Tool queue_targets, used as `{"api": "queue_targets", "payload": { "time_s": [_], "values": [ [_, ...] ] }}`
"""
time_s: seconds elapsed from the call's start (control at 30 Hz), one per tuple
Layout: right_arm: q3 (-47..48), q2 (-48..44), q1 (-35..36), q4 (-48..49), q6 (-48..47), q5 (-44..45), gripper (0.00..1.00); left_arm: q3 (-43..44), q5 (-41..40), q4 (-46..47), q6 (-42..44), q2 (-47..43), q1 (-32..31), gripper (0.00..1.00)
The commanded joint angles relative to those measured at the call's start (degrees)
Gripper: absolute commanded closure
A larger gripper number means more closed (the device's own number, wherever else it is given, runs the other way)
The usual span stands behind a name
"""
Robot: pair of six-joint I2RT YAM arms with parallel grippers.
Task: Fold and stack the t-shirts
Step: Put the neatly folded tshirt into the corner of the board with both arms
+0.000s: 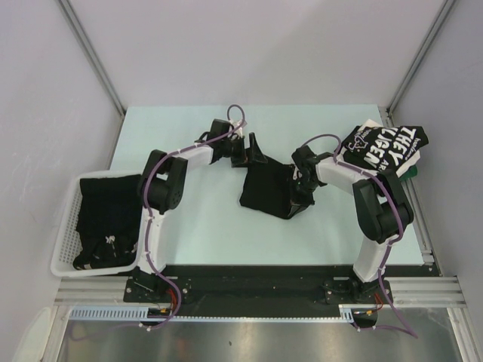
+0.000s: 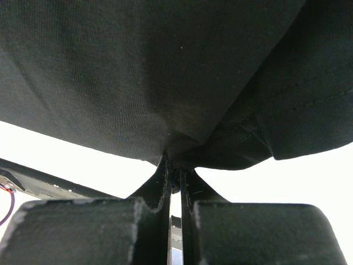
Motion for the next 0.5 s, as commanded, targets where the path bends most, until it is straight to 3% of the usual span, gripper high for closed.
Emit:
{"api": "queue_targets", "payload": {
  "time_s": [0.0,0.07,0.1,0.17,0.2,0.23,0.27,0.47],
  "values": [
    [-0.31,-2.89,-0.76,-1.47,-1.39,-0.58,1.00,-2.85,-1.86,-4.36,-0.48,3.99,-1.32,0.02],
    [-0.31,-2.89,-0.94,-1.39,-1.57,-0.49,1.00,-3.46,-0.90,-3.66,-0.83,3.90,-1.32,0.10],
    [-0.31,-2.97,-1.02,-1.30,-1.66,-0.58,1.00,-3.73,-0.54,-3.40,-1.26,3.99,-1.32,0.28],
    [-0.31,-2.89,-1.11,-1.30,-1.74,-0.67,1.00,-4.08,-0.71,-2.95,-1.79,3.90,-1.23,0.52],
    [-0.31,-2.80,-1.20,-1.21,-1.74,-0.75,1.00,-3.99,-0.54,-2.95,-2.23,4.08,-1.23,0.71],
    [-0.31,-2.89,-1.20,-1.30,-1.74,-0.76,1.00,-3.82,-0.36,-2.87,-2.41,4.08,-1.23,0.79],
    [-0.31,-2.89,-1.20,-1.21,-1.83,-0.84,1.00,-3.64,0.07,-2.95,-2.59,4.43,-1.23,0.98],
    [-0.31,-3.06,-1.20,-1.03,-1.66,-0.76,1.00,-3.73,-0.01,-3.39,-2.76,4.34,-1.23,1.00]
  ]
}}
